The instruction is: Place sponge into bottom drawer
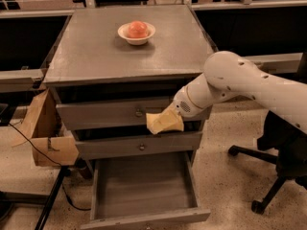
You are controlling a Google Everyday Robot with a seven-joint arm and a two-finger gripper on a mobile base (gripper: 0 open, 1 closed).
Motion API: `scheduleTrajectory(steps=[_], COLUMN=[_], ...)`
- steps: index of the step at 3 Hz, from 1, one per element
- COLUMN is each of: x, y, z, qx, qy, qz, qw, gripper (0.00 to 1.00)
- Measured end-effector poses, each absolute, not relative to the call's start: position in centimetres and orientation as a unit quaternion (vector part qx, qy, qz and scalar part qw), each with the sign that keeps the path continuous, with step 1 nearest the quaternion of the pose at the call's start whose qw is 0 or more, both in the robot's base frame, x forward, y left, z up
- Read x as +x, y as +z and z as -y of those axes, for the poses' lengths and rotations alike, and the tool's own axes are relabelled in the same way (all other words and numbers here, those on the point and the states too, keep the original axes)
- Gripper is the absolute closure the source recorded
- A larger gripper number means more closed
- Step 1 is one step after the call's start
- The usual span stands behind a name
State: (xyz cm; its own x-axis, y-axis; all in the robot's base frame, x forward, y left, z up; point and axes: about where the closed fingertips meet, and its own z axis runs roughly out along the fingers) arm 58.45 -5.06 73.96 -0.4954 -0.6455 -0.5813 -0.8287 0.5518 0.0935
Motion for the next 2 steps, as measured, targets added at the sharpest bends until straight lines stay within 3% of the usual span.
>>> scheduleTrajectory(steps=[2], x=[58.8], y=[73.1], z=[3.8], qx=[-0.437], qy=[0.192], qz=[-0.842], qw=[0.252], gripper=[1.00])
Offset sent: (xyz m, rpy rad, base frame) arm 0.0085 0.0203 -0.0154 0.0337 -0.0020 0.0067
